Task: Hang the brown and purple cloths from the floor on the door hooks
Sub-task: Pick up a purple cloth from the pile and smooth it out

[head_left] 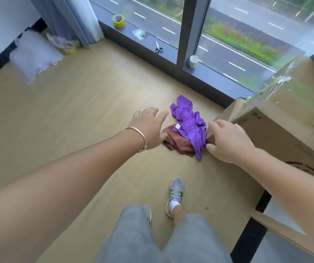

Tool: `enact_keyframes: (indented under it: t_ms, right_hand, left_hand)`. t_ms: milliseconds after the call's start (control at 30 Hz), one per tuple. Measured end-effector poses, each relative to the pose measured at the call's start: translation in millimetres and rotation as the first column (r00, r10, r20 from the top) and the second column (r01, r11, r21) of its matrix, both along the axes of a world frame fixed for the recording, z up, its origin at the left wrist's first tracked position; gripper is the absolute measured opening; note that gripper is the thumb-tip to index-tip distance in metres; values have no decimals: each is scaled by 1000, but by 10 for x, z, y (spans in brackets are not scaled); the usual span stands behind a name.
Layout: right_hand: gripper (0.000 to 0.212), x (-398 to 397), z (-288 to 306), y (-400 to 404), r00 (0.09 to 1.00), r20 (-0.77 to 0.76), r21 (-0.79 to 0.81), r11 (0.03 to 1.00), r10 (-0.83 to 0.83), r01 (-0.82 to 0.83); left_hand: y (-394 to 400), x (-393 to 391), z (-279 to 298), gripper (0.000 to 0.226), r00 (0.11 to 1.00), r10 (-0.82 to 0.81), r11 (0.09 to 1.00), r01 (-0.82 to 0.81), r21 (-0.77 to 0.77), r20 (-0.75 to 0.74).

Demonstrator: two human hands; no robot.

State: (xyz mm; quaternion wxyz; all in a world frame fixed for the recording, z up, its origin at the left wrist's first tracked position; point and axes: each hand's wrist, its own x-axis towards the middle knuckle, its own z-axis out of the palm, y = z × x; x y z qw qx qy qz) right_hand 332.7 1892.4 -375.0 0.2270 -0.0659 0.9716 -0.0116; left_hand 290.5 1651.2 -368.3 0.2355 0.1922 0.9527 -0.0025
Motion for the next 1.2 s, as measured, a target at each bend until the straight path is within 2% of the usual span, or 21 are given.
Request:
enact_keyframes:
  t_ms: [100,367,700,933,1200]
  right_hand:
    - [50,-106,-606,18,998,62,-23,1000,5,-4]
    - [69,-288,-2574,58,969,243,44,999,-35,25]
    - [55,-715,-4841,149,979,201,57,998,-45,34]
    - [50,-1104,-6022,309,988,124,119,989,-97,83]
    - [54,-2162,-6950,343,981,-94,63,983,-168,175]
  left_hand:
    - [67,-134,-641,69,998,-1,1000,1,4,63]
    - [115,-502,-2796,66,986,-19,998,9,67,163]
    - [196,-995,-5288,66,979,-86,996,82,31,187]
    - [391,-1413,-6487,69,983,-161,985,155,70,86]
    - [691,-2433,-7390,70,980,-126,986,141,90,-154]
